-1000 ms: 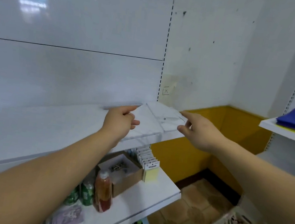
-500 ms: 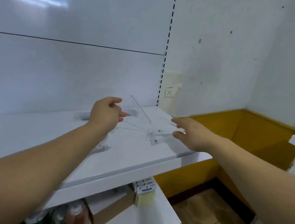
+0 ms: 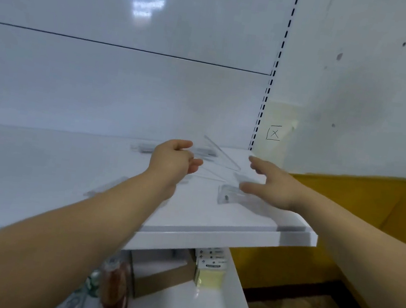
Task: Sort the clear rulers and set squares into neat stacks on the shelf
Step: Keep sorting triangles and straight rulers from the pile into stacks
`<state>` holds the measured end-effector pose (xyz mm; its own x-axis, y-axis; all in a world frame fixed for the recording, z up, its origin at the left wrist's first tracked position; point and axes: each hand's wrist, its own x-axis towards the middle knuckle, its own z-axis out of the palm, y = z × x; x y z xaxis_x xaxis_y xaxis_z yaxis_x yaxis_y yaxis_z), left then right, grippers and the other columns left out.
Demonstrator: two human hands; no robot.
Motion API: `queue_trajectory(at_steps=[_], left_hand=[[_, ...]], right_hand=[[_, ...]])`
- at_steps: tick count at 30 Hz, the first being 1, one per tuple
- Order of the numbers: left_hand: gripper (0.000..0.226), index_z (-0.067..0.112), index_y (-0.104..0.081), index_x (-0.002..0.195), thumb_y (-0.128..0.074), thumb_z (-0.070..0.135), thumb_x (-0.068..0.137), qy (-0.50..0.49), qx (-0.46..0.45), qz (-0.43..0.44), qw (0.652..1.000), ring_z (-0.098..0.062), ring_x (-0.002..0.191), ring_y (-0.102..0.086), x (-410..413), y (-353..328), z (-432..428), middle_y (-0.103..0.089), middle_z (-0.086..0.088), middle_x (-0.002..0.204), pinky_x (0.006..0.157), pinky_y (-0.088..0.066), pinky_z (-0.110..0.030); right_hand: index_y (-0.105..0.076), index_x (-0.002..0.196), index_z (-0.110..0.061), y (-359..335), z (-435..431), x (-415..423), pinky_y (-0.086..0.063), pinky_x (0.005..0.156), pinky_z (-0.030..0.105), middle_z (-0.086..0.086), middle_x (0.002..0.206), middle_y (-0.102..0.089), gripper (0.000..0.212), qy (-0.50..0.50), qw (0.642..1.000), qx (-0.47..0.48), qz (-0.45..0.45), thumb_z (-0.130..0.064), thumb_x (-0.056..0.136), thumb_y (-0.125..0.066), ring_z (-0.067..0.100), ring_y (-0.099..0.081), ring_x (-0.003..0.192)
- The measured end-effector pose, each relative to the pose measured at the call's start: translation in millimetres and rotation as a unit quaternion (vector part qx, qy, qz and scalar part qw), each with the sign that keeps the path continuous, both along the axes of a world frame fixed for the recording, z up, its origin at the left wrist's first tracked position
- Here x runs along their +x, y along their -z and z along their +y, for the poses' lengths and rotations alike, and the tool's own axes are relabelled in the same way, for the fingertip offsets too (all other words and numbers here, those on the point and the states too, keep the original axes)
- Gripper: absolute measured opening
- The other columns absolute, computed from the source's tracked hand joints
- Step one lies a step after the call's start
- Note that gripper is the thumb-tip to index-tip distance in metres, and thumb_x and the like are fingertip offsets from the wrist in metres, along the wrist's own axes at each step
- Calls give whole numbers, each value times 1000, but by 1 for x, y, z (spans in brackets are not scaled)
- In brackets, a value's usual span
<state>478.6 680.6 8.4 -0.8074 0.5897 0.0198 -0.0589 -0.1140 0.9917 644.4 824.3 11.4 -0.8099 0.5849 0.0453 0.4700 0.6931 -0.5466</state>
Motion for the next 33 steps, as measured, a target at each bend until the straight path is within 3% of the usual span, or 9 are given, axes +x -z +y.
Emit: queue_trajectory(at_steps=[2, 5, 8, 11, 13, 16, 25, 29, 33], left_hand=[[28, 9, -53, 114, -43, -7, 93, 10, 5, -10, 1000, -15, 74, -67, 18, 0, 5, -61, -13, 98, 69, -56, -21], [29, 6, -53, 117, -43, -6, 93, 24, -5, -9, 1000, -14, 72, -66, 39, 1, 12, -62, -11, 92, 70, -56, -22], [34, 4, -53, 125, -49, 2, 91, 39, -100, 112, 988, -17, 82, -66, 46, 4, 12, -64, -6, 91, 77, -53, -26], [55, 13, -46, 138, -62, 28, 88, 83, -319, 385, 862, -18, 110, -57, 48, 10, 2, -60, -2, 121, 89, -39, -23], [61, 15, -45, 137, -62, 40, 85, 97, -380, 443, 806, -20, 115, -52, 52, 16, -3, -54, -3, 130, 92, -39, -25], [59, 13, -48, 135, -58, 45, 86, 97, -410, 472, 775, -25, 116, -50, 55, 23, -2, -53, -8, 129, 96, -43, -35], [36, 15, -58, 125, -54, 28, 92, 88, -387, 463, 792, -20, 114, -53, 59, 21, 1, -58, -3, 126, 96, -42, -29], [46, 20, -51, 132, -56, 34, 89, 101, -389, 470, 786, -19, 116, -51, 48, 17, -8, -54, -1, 130, 97, -42, -31], [51, 22, -48, 135, -56, 42, 90, 109, -393, 491, 770, -21, 124, -47, 24, -1, -39, -47, -1, 140, 101, -39, -33]], right_hand=[[-21, 149, -30, -4, -3, -3, -43, 97, 31, -9, 140, -44, 82, -19, 999, -5, 37, -44, 83, -67, 14, -50, 119], [-30, 146, -27, -3, -2, -8, -41, 84, 25, -10, 119, -56, 67, -41, 994, 101, 19, -41, 88, -61, 11, -53, 92], [-39, 142, -23, -1, 7, -5, -37, 84, 23, -8, 113, -57, 53, -50, 991, 122, 16, -34, 93, -55, 12, -51, 88], [-45, 137, -24, 2, 14, 2, -38, 85, 23, -6, 117, -57, 50, -50, 995, 81, -6, -31, 90, -60, 11, -53, 95], [-47, 136, -23, 7, 16, 5, -37, 91, 22, -4, 128, -55, 50, -52, 996, 69, -35, -29, 89, -62, 10, -53, 105], [-47, 137, -22, 11, 14, 1, -35, 102, 25, -3, 139, -49, 52, -51, 993, 63, -85, -26, 86, -59, 14, -48, 122], [-60, 122, -13, 2, 11, -12, -42, 82, 27, -2, 110, -57, 38, -32, 984, 63, -165, -17, 84, -58, 18, -52, 96], [-52, 130, -6, -4, 7, -17, -44, 100, 40, 8, 136, -51, 54, -7, 981, 72, -178, -17, 78, -62, 28, -50, 121], [-39, 143, -15, -22, -14, -27, -31, 109, 33, 3, 150, -37, 65, 8, 988, 85, -128, -28, 84, -63, 23, -37, 134]])
